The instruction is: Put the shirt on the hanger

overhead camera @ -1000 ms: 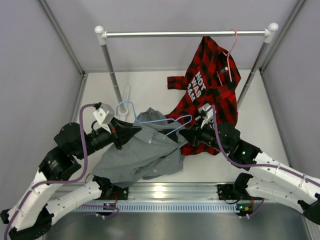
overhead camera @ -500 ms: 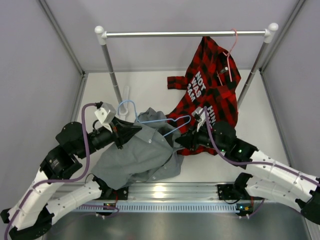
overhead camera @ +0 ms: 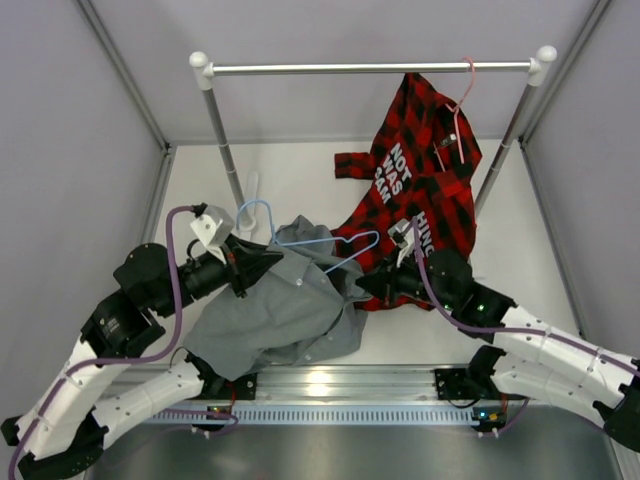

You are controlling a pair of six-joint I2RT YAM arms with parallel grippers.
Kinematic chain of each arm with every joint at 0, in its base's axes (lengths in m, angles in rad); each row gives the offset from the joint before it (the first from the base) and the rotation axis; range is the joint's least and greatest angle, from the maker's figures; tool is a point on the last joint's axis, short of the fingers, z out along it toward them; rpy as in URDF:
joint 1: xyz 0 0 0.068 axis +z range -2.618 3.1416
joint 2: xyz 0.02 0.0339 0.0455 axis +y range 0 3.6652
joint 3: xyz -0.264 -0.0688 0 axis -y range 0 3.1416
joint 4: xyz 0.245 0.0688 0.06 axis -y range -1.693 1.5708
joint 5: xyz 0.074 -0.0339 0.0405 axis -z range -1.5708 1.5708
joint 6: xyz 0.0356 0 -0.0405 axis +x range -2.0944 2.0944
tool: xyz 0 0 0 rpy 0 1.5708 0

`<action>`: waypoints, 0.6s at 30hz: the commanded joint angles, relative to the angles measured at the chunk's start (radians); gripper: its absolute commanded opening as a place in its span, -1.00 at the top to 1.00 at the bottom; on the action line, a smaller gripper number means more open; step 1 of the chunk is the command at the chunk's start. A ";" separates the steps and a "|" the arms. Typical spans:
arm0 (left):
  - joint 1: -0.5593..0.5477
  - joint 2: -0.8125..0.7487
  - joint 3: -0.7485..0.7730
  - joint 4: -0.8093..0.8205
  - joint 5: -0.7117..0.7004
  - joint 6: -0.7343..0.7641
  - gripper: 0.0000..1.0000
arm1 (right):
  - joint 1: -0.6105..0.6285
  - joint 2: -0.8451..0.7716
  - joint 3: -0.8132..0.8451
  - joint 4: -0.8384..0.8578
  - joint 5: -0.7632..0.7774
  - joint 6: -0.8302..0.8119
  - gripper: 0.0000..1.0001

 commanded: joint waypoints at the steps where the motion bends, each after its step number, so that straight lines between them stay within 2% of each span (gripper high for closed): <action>1: 0.001 -0.025 0.026 0.034 -0.043 0.018 1.00 | -0.021 -0.036 0.073 -0.102 0.098 0.005 1.00; 5: 0.001 -0.049 0.030 0.015 -0.017 0.065 1.00 | -0.068 -0.004 0.191 -0.243 0.107 -0.012 1.00; 8: 0.001 -0.089 -0.011 0.029 0.078 0.135 1.00 | -0.088 0.009 0.239 -0.277 0.090 -0.012 1.00; 11: 0.001 -0.149 -0.077 0.069 0.046 0.171 1.00 | -0.099 0.010 0.286 -0.318 0.084 -0.006 1.00; 15: 0.001 -0.213 -0.144 0.100 0.107 0.267 1.00 | -0.143 0.039 0.369 -0.406 0.087 -0.043 1.00; 18: -0.004 -0.236 -0.192 0.106 0.085 0.315 1.00 | -0.160 0.081 0.450 -0.475 0.087 -0.070 1.00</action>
